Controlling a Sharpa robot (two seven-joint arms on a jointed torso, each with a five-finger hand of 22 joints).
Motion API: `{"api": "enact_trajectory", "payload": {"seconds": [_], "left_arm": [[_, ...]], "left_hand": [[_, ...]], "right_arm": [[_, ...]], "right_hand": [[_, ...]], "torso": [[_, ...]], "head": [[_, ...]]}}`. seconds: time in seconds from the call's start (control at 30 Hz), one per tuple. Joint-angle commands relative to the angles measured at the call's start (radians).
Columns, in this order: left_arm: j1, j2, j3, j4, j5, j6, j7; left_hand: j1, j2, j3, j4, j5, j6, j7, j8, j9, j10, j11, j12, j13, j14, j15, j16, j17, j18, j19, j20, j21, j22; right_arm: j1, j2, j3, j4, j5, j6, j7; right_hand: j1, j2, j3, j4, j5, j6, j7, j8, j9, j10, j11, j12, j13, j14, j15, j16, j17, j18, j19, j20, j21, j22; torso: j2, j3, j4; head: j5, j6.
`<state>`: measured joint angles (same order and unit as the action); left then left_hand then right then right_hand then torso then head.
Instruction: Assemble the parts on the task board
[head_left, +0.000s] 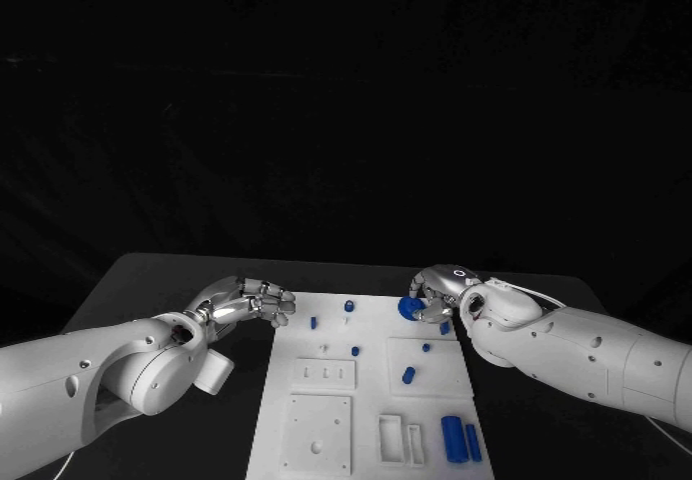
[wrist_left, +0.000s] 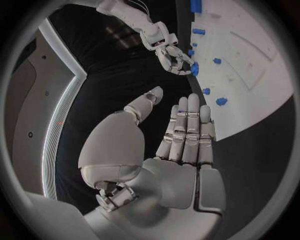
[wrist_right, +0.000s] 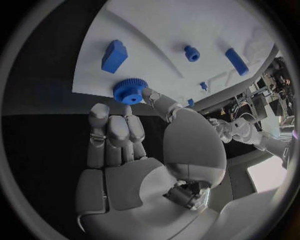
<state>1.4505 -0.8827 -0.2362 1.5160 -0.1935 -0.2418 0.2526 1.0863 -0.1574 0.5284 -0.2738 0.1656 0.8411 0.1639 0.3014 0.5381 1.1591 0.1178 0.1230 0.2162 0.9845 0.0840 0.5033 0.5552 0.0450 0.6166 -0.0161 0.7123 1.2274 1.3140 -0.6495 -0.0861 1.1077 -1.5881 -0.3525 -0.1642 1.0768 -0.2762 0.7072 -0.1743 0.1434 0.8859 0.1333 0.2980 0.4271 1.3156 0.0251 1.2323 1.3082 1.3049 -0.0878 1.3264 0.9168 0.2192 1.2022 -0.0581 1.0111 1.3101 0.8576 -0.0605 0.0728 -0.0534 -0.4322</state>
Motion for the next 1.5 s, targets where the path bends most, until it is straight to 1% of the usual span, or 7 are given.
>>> {"api": "enact_trajectory", "payload": {"seconds": [0.03, 0.23, 0.47, 0.8, 1.1, 1.27, 1.5], "left_arm": [[0.001, 0.002, 0.000, 0.002, -0.002, 0.016, 0.009], [0.001, 0.002, 0.000, 0.003, -0.002, 0.017, 0.008], [0.001, 0.001, 0.000, 0.002, -0.002, 0.016, 0.008], [0.001, 0.004, 0.000, -0.002, -0.002, 0.016, 0.007], [0.001, 0.005, 0.000, -0.003, -0.002, 0.018, 0.006], [0.001, 0.005, 0.000, -0.002, -0.002, 0.019, 0.006], [0.001, 0.004, 0.000, -0.002, -0.002, 0.019, 0.005]], "left_hand": [[0.005, 0.003, -0.005, 0.000, -0.004, 0.003, 0.005, -0.006, -0.001, 0.006, 0.004, -0.007, 0.000, 0.004, 0.001, -0.003, 0.001, -0.011, -0.006, 0.001, -0.005, -0.001], [0.004, 0.003, -0.005, 0.000, -0.004, 0.004, 0.005, -0.006, -0.001, 0.006, 0.004, -0.007, 0.000, 0.004, 0.001, -0.004, 0.002, -0.011, -0.006, 0.001, -0.005, -0.001], [0.005, 0.003, -0.005, 0.000, -0.004, 0.004, 0.005, -0.006, -0.002, 0.006, 0.004, -0.008, 0.000, 0.004, 0.001, -0.004, 0.002, -0.011, -0.006, 0.001, -0.005, -0.001], [0.005, 0.003, -0.005, 0.000, -0.004, 0.003, 0.005, -0.007, -0.002, 0.006, 0.004, -0.009, 0.000, 0.004, 0.001, -0.004, 0.002, -0.011, -0.006, 0.001, -0.005, -0.001], [0.004, 0.002, -0.006, 0.000, -0.004, 0.003, 0.005, -0.007, -0.002, 0.006, 0.004, -0.010, 0.000, 0.004, 0.001, -0.005, 0.002, -0.012, -0.006, 0.002, -0.005, -0.001], [0.004, 0.003, -0.006, 0.000, -0.004, 0.003, 0.005, -0.008, -0.002, 0.006, 0.004, -0.010, 0.000, 0.004, 0.001, -0.005, 0.002, -0.012, -0.006, 0.002, -0.005, -0.001], [0.004, 0.003, -0.006, 0.000, -0.004, 0.003, 0.005, -0.008, -0.002, 0.006, 0.004, -0.011, 0.000, 0.004, 0.001, -0.005, 0.002, -0.012, -0.006, 0.002, -0.005, -0.001]], "right_arm": [[0.000, 0.006, 0.000, -0.005, 0.003, 0.030, 0.006], [0.000, 0.015, 0.000, -0.018, 0.006, 0.045, 0.005], [0.000, 0.023, 0.000, -0.029, 0.008, 0.051, 0.003], [0.000, 0.026, 0.000, -0.039, 0.008, 0.043, 0.000], [0.000, 0.028, 0.000, -0.043, 0.008, 0.047, 0.003], [0.000, 0.030, 0.000, -0.046, 0.015, 0.053, 0.009], [-0.001, 0.036, 0.000, -0.056, 0.019, 0.086, 0.019]], "right_hand": [[0.003, 0.014, 0.020, 0.007, -0.016, -0.001, 0.007, -0.003, -0.001, 0.008, 0.002, 0.006, 0.088, -0.004, 0.005, 0.003, 0.004, 0.043, 0.007, -0.015, 0.007, 0.018], [0.001, 0.020, 0.041, 0.022, -0.038, 0.000, 0.007, -0.003, -0.001, 0.007, 0.002, 0.006, 0.089, -0.004, 0.005, 0.002, 0.009, 0.043, 0.004, -0.015, 0.010, 0.018], [0.000, 0.020, 0.053, 0.029, -0.042, -0.003, 0.008, -0.005, -0.002, 0.006, 0.002, 0.004, 0.089, -0.004, 0.006, 0.001, 0.012, 0.043, 0.003, -0.015, 0.012, 0.018], [-0.020, -0.002, 0.013, 0.011, -0.007, -0.033, 0.017, -0.021, -0.009, -0.012, 0.011, -0.018, 0.081, -0.005, 0.014, -0.002, 0.020, 0.043, -0.001, -0.016, 0.019, 0.017], [-0.024, -0.004, -0.010, -0.002, 0.009, -0.050, 0.023, -0.028, -0.012, -0.024, 0.017, -0.029, 0.077, -0.006, 0.020, -0.004, 0.024, 0.043, -0.003, -0.016, 0.020, 0.016], [-0.021, 0.005, -0.009, -0.003, 0.011, -0.041, 0.022, -0.023, -0.010, -0.024, 0.016, -0.029, 0.077, -0.006, 0.019, -0.005, 0.026, 0.043, -0.004, -0.015, 0.019, 0.015], [-0.006, 0.035, 0.049, 0.023, -0.033, 0.000, 0.009, -0.001, -0.003, -0.020, 0.004, -0.028, 0.078, -0.004, 0.009, -0.012, 0.030, 0.043, -0.007, -0.013, 0.016, 0.013]], "torso": [[0.000, -0.0014, -0.0006], [0.000, -0.0006, 0.0002], [0.001, -0.0016, 0.0011], [0.000, -0.0010, -0.0008], [-0.001, -0.0001, -0.0005], [0.000, -0.0006, -0.0001], [0.000, -0.0007, 0.0002]], "head": [[0.001, -0.002], [-0.004, -0.005], [-0.003, -0.010], [-0.002, -0.012], [-0.003, -0.015], [-0.002, -0.016], [-0.003, -0.017]]}}
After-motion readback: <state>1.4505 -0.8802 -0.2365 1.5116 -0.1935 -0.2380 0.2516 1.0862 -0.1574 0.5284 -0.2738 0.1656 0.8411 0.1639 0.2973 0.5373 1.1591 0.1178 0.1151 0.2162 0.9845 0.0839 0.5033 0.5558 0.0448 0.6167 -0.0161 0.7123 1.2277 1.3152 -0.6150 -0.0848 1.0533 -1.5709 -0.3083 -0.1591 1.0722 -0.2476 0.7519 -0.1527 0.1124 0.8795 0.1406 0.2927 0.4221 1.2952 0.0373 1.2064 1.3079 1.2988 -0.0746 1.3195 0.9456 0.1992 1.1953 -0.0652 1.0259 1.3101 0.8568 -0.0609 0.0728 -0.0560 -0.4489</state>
